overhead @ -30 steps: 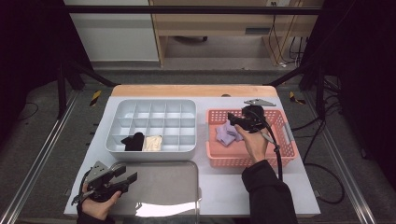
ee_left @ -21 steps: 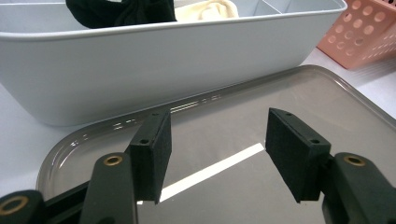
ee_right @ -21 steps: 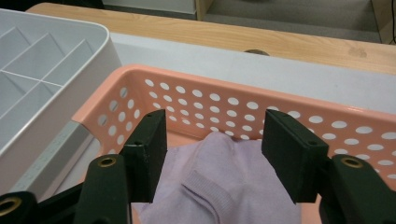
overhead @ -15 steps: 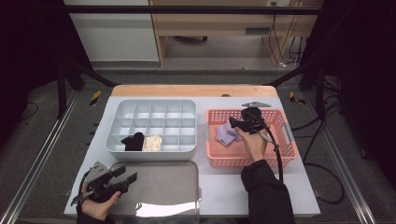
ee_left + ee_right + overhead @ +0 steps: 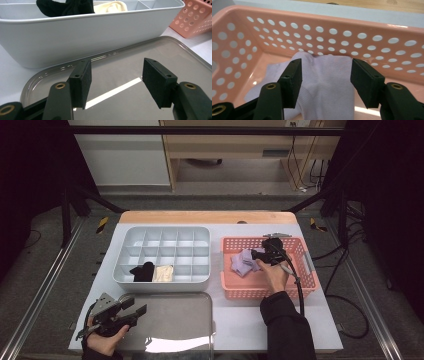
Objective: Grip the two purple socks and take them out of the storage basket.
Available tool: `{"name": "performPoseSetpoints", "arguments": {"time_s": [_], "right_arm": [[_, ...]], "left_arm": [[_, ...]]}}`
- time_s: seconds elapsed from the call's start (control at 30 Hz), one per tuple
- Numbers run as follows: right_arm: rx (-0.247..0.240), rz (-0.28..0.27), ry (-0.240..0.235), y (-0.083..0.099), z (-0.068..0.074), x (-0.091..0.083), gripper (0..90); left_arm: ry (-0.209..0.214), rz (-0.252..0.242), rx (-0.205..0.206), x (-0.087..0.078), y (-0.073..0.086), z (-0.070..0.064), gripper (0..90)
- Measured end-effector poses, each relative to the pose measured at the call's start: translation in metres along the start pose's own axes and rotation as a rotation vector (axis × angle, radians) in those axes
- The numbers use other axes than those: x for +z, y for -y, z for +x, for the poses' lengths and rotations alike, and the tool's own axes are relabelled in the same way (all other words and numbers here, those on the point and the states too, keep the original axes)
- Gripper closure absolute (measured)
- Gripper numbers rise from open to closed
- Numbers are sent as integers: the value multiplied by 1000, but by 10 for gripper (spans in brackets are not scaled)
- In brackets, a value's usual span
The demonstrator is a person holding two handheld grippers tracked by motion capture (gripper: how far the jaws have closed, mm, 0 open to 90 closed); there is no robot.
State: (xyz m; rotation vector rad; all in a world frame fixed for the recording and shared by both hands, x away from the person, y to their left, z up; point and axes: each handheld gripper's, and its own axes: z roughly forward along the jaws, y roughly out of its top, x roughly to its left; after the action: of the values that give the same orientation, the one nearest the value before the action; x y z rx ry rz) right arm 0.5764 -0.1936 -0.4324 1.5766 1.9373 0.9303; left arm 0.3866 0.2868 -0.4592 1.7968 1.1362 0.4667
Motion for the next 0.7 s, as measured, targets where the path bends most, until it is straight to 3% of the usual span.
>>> {"name": "performPoseSetpoints", "arguments": {"time_s": [0.13, 0.33, 0.7], "right_arm": [[-8, 8, 12, 1, -5, 2, 455], [39, 33, 14, 6, -12, 7, 483], [25, 81, 45, 8, -14, 13, 554]], "left_arm": [[2, 3, 4, 0, 0, 0, 399], [2, 4, 0, 1, 0, 0, 399], [2, 8, 7, 2, 1, 0, 400]]}}
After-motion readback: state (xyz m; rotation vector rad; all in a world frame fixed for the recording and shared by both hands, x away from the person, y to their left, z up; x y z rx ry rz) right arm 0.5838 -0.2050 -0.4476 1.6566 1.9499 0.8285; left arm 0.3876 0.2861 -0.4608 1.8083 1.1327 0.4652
